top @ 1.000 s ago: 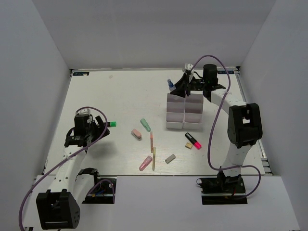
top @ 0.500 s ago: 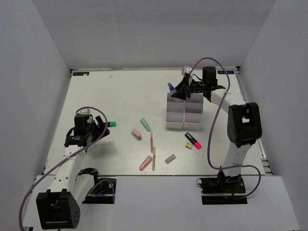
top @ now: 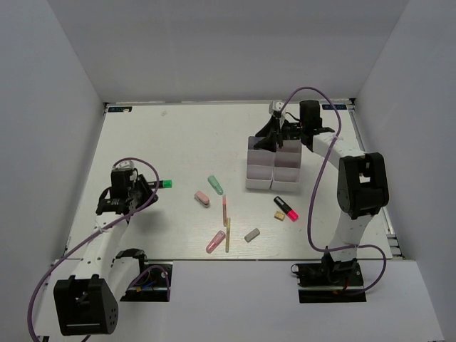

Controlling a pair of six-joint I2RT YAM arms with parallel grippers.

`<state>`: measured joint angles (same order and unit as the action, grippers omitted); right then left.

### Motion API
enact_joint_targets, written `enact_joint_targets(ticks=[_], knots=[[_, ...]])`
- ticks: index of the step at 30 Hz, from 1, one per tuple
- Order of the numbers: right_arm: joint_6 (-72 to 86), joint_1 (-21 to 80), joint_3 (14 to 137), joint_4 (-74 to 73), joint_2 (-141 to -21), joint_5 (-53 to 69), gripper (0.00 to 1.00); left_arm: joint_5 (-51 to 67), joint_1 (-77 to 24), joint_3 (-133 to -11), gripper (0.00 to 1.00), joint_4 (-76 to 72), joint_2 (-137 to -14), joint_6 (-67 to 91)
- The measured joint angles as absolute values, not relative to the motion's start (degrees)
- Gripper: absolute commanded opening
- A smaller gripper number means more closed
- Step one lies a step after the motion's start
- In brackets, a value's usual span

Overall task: Sort the stationery into containers
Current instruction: Place the stationery into the container, then grab a piece of stationery with the left arm

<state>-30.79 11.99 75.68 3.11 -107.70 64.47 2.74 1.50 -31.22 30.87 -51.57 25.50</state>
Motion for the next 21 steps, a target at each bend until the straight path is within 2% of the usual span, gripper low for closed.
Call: enact_joint_targets(ticks=[1,2,3,5,7,8,9,10,11,13,17,18,19,21], knots=[[-30.4,12.0,75.3,3.1,-107.1,64.4,0.26,2.9,1.5,-31.3,0.07,30.9,-51.8,25.8],[-30.1,12.0,75.0,3.2,-106.6,64.4,0.13,2.9,1.5,-31.5,0.0,30.9,-52.1,26.2],[-28.9,11.9,74.5,3.3,-105.8,64.3,0.0,3.0,1.5,-31.7,0.0,30.9,-52.5,26.4],[-26.7,11.9,73.9,2.9,-103.4,62.8,0.0,3.4,1.5,-31.9,0.0,30.8,-53.5,26.9],[-24.1,12.0,73.1,2.7,-100.1,60.6,0.0,3.7,1.5,-32.0,0.24,30.8,-54.5,27.7],[-22.1,12.0,72.6,2.6,-98.3,58.8,0.13,3.7,1.5,-32.1,0.35,30.9,-55.2,28.6],[-20.0,11.9,71.8,2.3,-95.2,57.8,0.46,3.8,1.5,-32.1,0.42,30.9,-55.8,29.2],[-17.4,11.7,71.2,2.1,-92.9,56.6,0.85,3.7,1.5,-32.3,0.62,31.0,-56.6,31.0],[-14.3,11.5,70.8,1.5,-90.3,55.7,0.91,3.4,1.5,-32.6,0.7,31.2,-57.5,32.7],[-10.4,10.9,70.8,-0.5,-86.4,55.5,0.91,2.9,1.5,-33.4,0.76,31.9,-59.4,36.4],[-5.8,9.3,71.9,-8.9,-82.9,58.5,0.89,-2.1,0.1,-38.6,0.79,36.4,-64.2,47.2],[-5.3,9.2,71.7,-11.6,-82.3,58.3,0.68,-4.5,-0.8,-41.2,0.77,38.3,-65.7,50.9],[-5.5,9.0,71.2,-13.8,-81.5,57.4,0.52,-6.8,-1.9,-44.5,0.77,41.2,-67.6,54.6],[-5.8,9.0,68.8,-17.8,-78.8,55.3,0.08,-10.3,-3.5,-51.6,0.74,46.3,-72.2,61.5]])
